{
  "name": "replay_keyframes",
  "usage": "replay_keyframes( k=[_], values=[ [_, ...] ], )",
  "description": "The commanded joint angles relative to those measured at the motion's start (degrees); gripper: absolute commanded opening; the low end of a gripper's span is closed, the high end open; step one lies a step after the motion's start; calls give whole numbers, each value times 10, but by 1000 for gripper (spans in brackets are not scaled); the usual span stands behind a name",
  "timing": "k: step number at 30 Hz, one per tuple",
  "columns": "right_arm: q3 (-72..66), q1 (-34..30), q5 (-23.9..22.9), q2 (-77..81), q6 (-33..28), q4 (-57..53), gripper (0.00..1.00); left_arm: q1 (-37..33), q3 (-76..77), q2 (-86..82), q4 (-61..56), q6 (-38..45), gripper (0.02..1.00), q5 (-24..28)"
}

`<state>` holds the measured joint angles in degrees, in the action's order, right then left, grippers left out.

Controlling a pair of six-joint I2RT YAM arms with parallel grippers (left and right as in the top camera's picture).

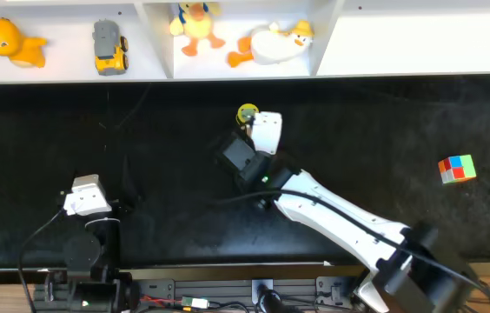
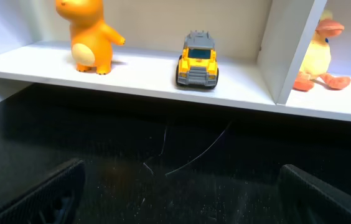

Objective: Store Toys

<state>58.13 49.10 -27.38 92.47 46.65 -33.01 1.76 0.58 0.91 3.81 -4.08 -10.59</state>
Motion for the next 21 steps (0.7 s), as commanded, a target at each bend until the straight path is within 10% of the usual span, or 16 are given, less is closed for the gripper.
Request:
replay_keyframes(
  k=[1, 21],
  values=[
    [24, -9, 10, 20, -21, 4, 996, -2, -1, -7, 1, 12, 998, -9],
    [108, -55, 56, 106, -85, -54, 998, -2, -1, -7, 1, 12, 998, -9]
  ],
)
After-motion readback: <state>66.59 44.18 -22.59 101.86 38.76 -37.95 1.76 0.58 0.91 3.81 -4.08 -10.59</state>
